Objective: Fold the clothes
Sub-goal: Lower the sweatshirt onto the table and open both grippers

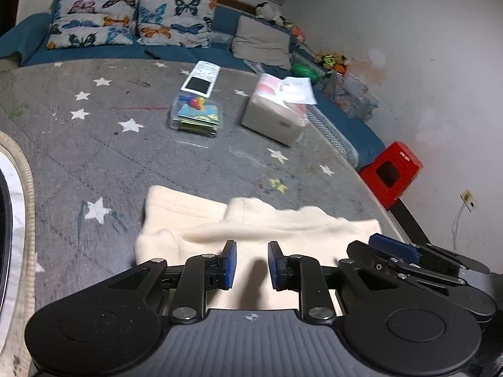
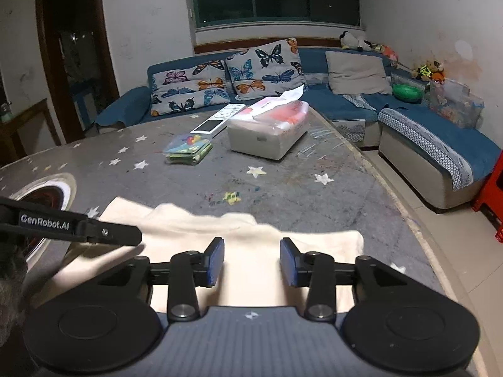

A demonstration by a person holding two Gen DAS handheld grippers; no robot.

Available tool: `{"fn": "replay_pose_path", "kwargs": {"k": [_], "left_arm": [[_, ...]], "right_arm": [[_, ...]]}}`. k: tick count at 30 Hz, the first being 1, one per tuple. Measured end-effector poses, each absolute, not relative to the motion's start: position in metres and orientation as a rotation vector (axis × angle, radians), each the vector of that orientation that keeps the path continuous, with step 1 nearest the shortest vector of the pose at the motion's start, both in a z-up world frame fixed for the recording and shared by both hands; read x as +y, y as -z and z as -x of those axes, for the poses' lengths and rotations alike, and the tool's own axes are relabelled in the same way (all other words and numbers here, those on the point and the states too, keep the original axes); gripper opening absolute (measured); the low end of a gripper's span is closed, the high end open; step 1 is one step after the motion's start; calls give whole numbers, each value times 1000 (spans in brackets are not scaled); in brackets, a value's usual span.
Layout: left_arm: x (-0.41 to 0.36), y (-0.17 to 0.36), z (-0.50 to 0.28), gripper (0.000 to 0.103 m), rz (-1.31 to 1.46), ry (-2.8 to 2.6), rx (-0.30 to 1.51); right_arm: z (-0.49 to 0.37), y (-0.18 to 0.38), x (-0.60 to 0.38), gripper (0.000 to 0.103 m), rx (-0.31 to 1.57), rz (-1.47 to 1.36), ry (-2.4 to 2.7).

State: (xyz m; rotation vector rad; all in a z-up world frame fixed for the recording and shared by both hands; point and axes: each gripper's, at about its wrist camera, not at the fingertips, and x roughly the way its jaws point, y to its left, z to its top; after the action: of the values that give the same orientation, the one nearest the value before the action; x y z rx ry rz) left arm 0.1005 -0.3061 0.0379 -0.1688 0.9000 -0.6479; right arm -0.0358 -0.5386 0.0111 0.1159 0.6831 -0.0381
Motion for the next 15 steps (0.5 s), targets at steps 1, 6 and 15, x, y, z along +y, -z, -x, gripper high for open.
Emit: {"fn": "replay_pose_path", "kwargs": {"k": [1,6,15], "left_arm": [[-306,-39,-96,22,164,660,896],[-305,-40,-67,22,147,732,885],[-307,-33,-23,22,89,804,849]], "right_arm": [[42,-12,-538,39,684,-119,36],[74,-15,-535,39,675,-113,39],[121,-9,-535,39,666,-122,64]]}}
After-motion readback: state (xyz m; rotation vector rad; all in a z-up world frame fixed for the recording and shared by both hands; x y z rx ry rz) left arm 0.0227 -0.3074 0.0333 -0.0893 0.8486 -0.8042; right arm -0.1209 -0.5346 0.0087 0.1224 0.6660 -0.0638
